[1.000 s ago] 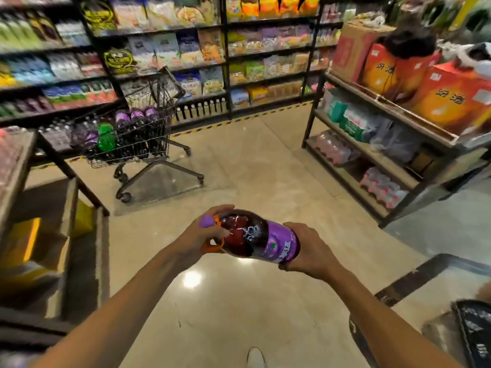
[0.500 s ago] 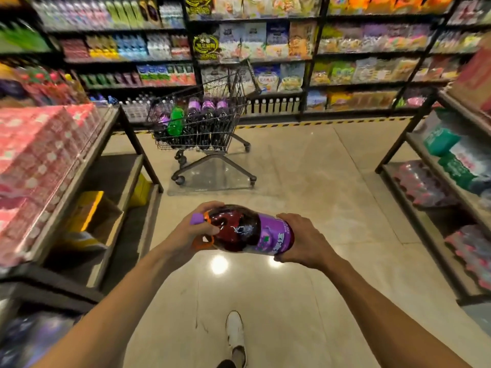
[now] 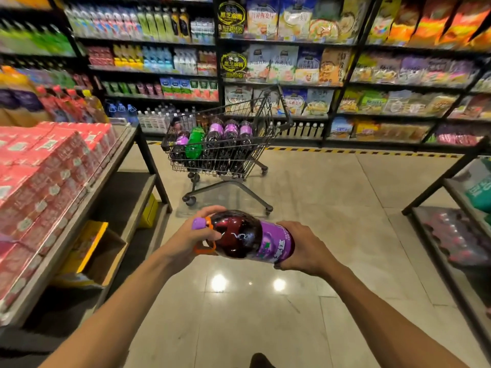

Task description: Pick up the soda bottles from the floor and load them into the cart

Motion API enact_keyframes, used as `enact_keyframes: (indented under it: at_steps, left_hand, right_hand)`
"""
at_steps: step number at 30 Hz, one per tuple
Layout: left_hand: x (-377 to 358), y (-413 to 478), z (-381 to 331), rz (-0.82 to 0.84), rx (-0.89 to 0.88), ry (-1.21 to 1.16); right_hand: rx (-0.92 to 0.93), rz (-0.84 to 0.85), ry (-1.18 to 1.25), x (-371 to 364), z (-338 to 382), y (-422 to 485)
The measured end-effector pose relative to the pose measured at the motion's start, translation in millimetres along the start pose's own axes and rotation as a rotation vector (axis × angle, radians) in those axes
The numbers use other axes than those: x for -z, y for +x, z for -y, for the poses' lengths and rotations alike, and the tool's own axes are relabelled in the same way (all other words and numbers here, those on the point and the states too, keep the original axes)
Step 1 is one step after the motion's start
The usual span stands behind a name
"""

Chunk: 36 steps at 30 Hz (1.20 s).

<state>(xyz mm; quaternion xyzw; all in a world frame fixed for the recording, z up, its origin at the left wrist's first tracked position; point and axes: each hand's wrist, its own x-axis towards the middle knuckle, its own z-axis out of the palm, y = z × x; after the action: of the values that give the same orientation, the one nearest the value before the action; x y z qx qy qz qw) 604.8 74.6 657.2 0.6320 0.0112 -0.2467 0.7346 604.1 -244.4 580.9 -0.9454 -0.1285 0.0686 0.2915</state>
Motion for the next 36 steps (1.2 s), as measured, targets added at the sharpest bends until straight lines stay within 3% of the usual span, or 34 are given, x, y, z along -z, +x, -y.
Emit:
enact_keyframes:
  at_steps: [23, 36]
  left_hand:
    - [139.5, 247.5, -109.5, -0.233, -0.039, -0.107]
    - [283.4, 376.3, -168.4, -0.267, -0.029, -0.171]
  right_hand:
    - [0.234, 0.165, -0.017, 40.8, -26.0, 385.1]
    - [0.15, 0.243, -0.122, 18.8, 4.6, 584.1]
